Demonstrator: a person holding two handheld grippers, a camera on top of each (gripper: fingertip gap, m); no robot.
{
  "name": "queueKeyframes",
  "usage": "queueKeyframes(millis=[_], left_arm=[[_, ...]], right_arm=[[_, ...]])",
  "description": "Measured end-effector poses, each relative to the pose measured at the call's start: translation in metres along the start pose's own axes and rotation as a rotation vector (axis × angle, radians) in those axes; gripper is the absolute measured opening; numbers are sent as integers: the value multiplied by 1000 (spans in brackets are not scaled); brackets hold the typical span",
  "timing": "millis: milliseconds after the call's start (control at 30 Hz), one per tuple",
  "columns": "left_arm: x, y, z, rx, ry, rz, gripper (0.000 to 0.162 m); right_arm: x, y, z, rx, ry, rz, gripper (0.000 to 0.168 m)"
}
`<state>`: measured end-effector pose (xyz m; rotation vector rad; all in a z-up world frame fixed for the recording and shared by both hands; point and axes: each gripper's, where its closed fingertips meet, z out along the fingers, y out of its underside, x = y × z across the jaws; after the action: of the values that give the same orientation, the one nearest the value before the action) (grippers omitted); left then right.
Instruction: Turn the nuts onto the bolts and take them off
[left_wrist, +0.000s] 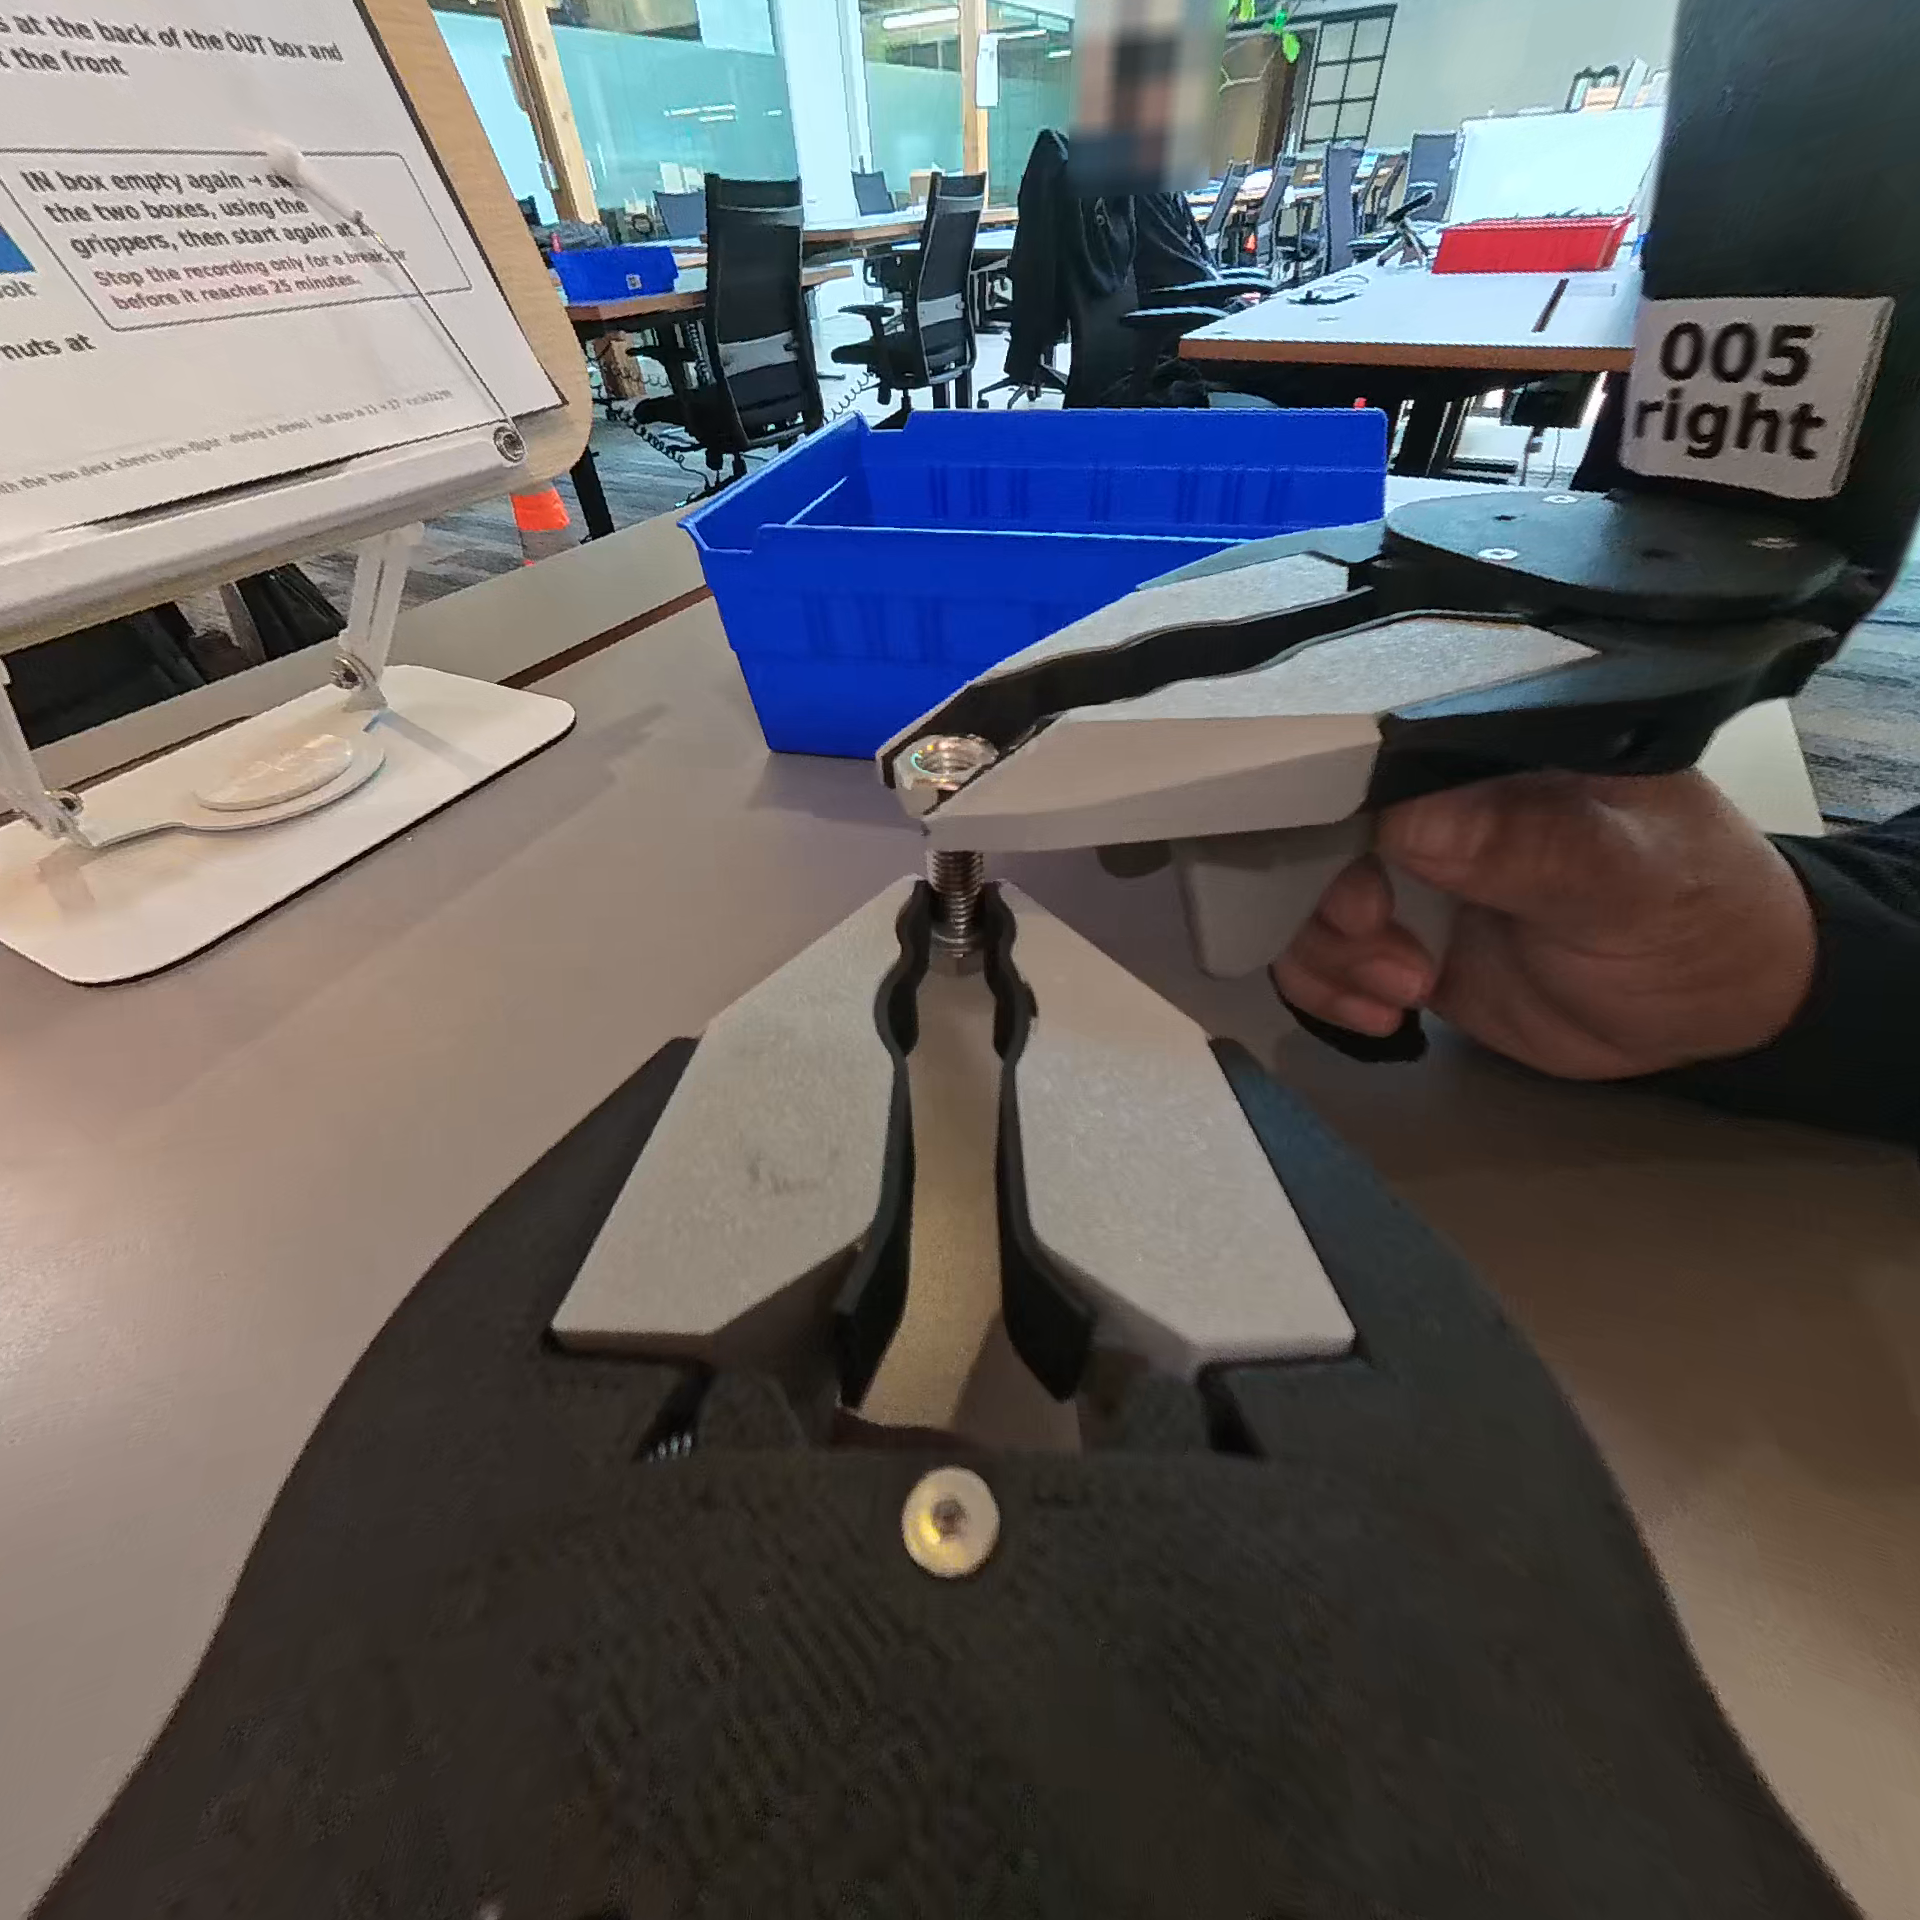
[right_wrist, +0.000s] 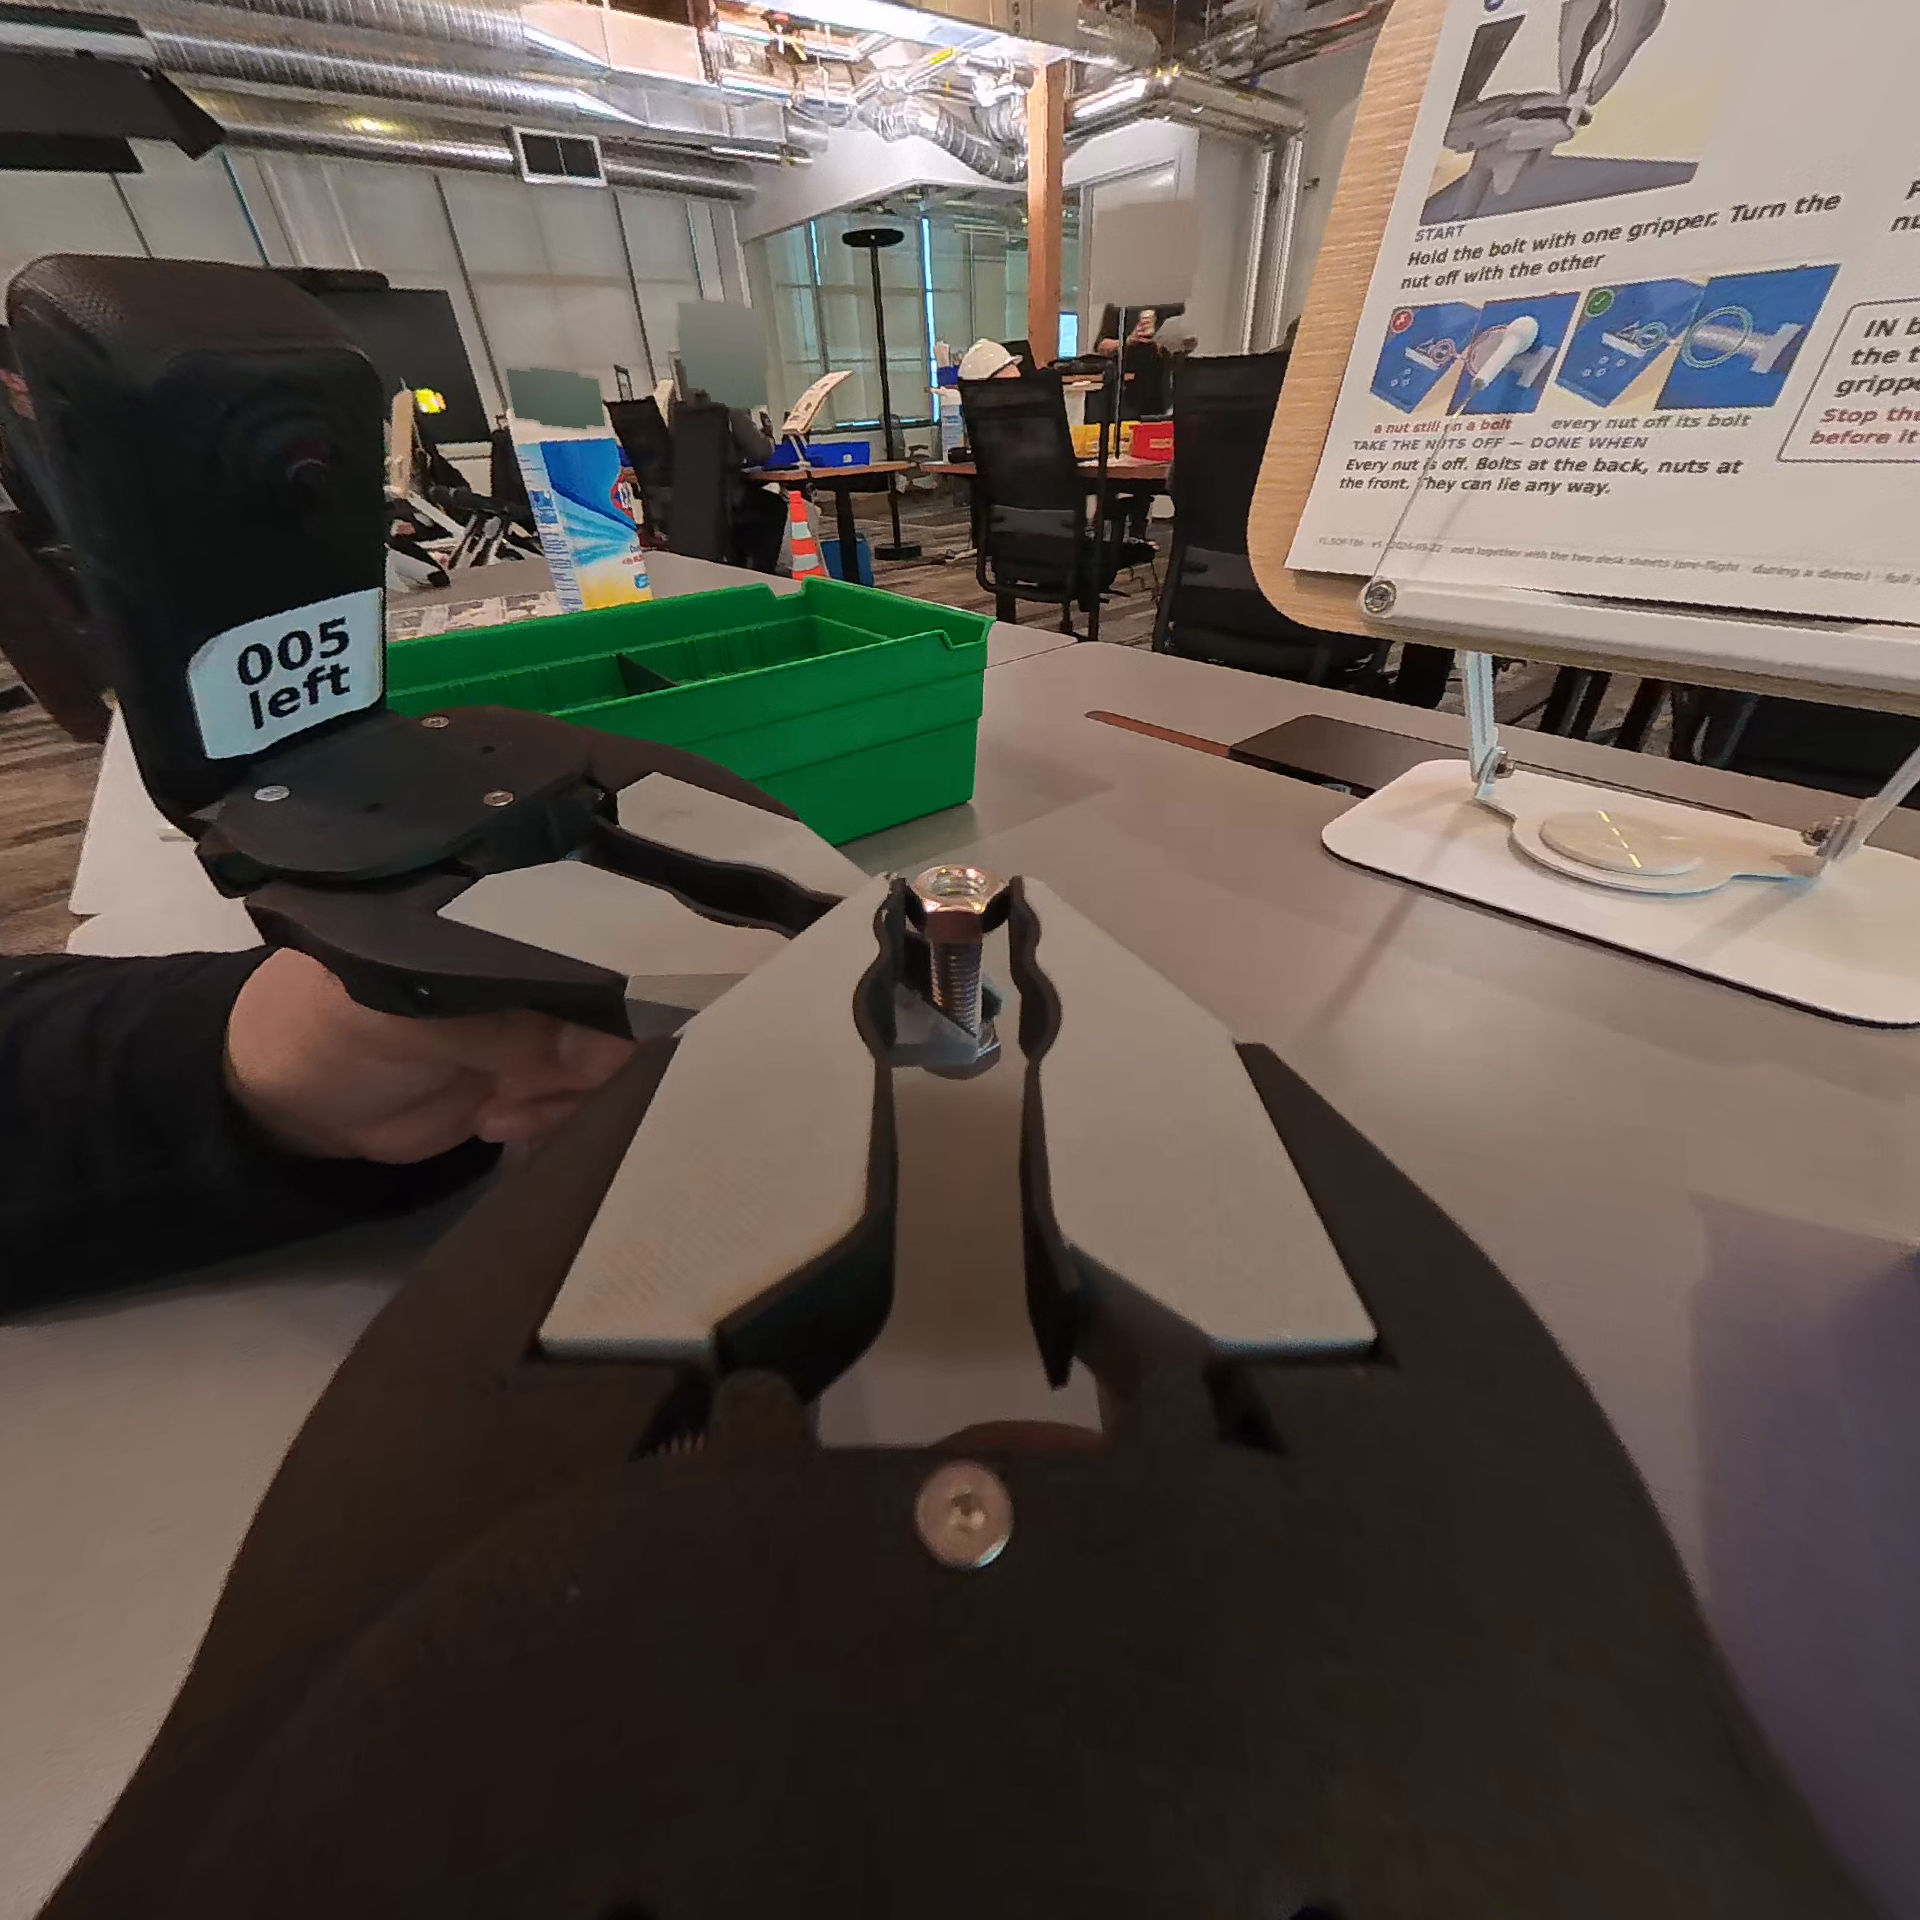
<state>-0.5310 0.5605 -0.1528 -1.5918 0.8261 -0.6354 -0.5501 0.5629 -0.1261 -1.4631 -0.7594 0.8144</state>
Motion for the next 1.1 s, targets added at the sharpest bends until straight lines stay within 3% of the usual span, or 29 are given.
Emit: queueKeyframes(millis=[67,133,267,600,1100], left_arm=[[2,-1,0,5,19,1,7],[4,0,0,-2,44,-5,7],[10,-4,-5,15,128,-6,7],[52,-13,-24,88,481,17,7],[90,-22,-47,150,735,20,7]], right_arm=[[-1,-1,-1,3,-19,10,16],[-7,-5,-5,20,-88,4,27],[-9,-17,-23,46,-241,9,25],[-33,-30,-53,3,-717,154,34],[-81,-21,-67,-77,-1022,128,29]])
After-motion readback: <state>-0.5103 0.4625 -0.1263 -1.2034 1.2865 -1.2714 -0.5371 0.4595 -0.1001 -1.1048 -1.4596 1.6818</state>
